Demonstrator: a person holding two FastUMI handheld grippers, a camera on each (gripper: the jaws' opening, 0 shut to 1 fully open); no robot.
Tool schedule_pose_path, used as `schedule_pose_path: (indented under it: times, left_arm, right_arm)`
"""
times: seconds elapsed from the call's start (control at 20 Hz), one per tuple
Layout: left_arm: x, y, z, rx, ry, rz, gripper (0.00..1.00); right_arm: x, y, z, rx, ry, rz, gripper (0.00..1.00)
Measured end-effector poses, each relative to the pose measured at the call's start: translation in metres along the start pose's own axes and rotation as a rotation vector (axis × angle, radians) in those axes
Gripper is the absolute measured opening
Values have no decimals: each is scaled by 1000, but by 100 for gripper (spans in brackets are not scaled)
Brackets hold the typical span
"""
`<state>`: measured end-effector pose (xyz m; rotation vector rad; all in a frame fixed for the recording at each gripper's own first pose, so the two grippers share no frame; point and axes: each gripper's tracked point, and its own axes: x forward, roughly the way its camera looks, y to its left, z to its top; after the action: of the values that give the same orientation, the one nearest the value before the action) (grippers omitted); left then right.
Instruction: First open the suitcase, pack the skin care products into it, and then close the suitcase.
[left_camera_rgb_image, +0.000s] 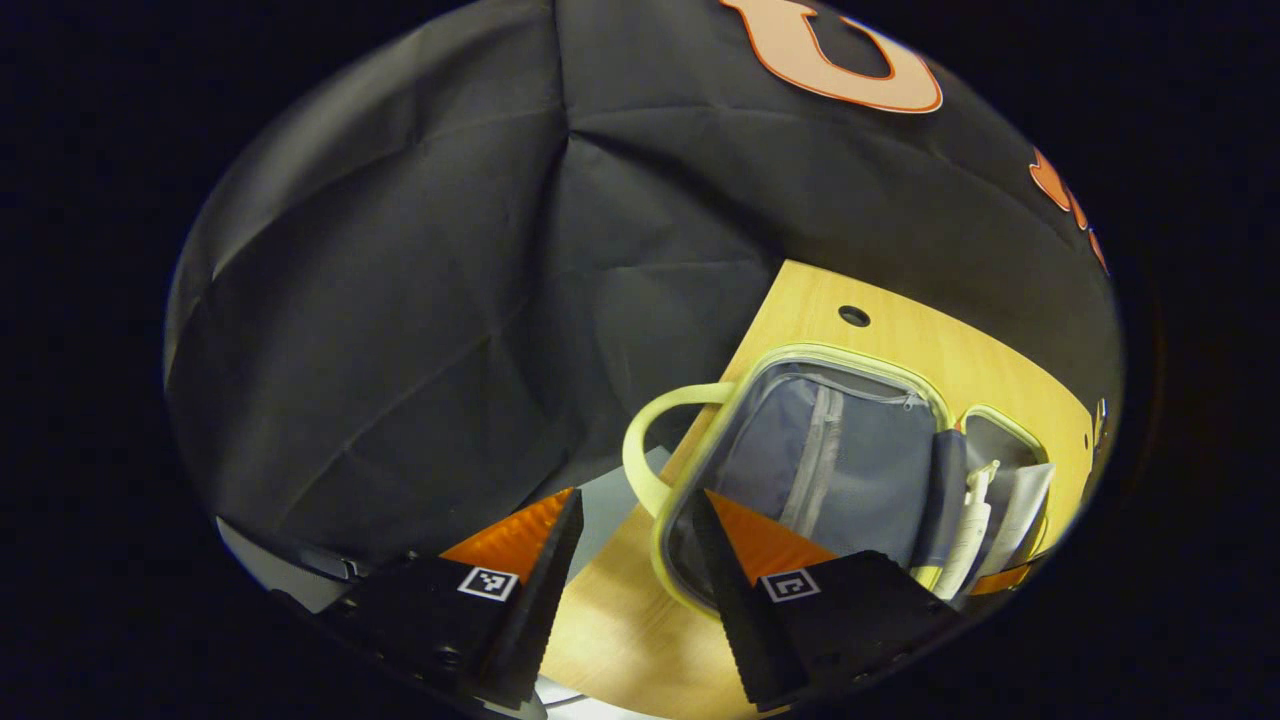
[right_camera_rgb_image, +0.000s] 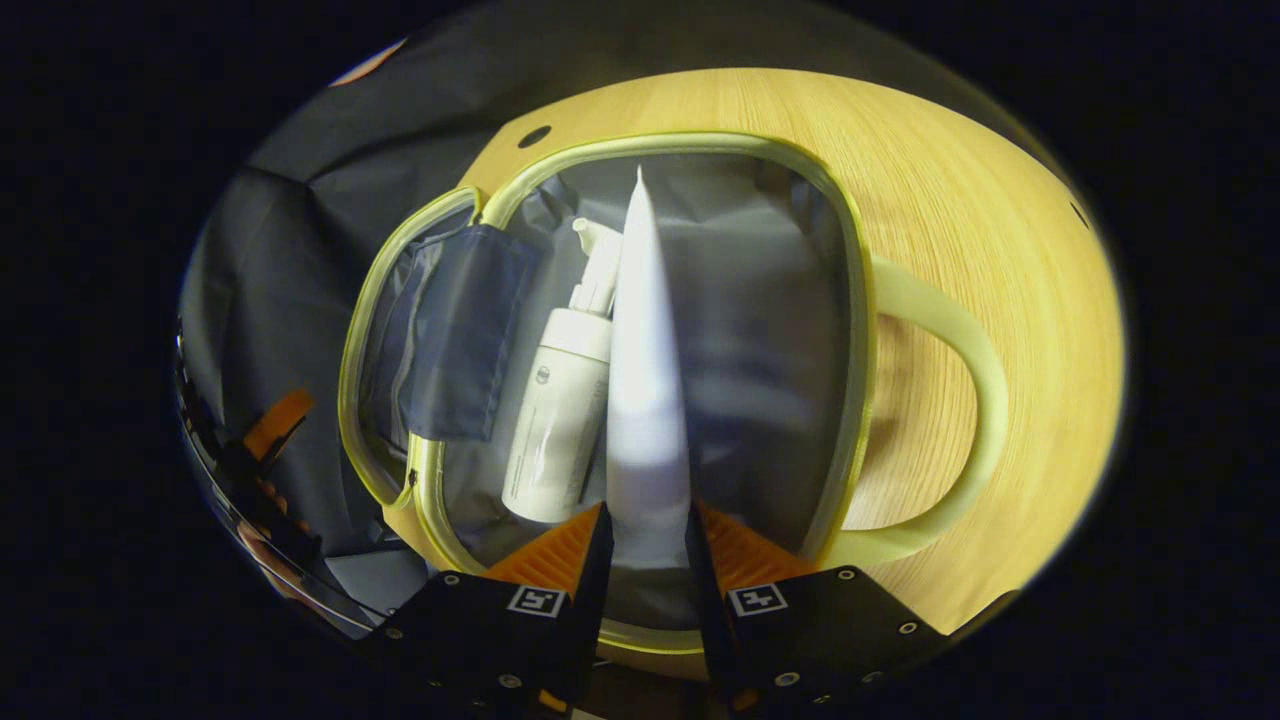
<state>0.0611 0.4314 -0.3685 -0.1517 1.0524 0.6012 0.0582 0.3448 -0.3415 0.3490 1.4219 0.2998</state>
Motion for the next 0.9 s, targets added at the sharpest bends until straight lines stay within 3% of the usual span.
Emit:
schedule_pose_path:
  times: [0.3,0.35,0.55,0.6,0.9]
  left_arm:
    - [26,19,-2,-7,19,27,73]
    - [30,22,-2,-13,21,33,73]
    - [52,26,-5,-23,29,27,73]
    - [56,24,-4,-48,35,6,73]
    - [87,15,-1,-130,91,-112,74]
  right_arm:
    - [-2,-1,6,65,-21,-23,47]
    - [-7,-3,8,67,-35,-27,43]
    - [-27,-8,12,80,-101,-36,58]
    - [-35,-8,14,79,-131,-32,52]
    - [-80,-22,28,64,-311,-40,82]
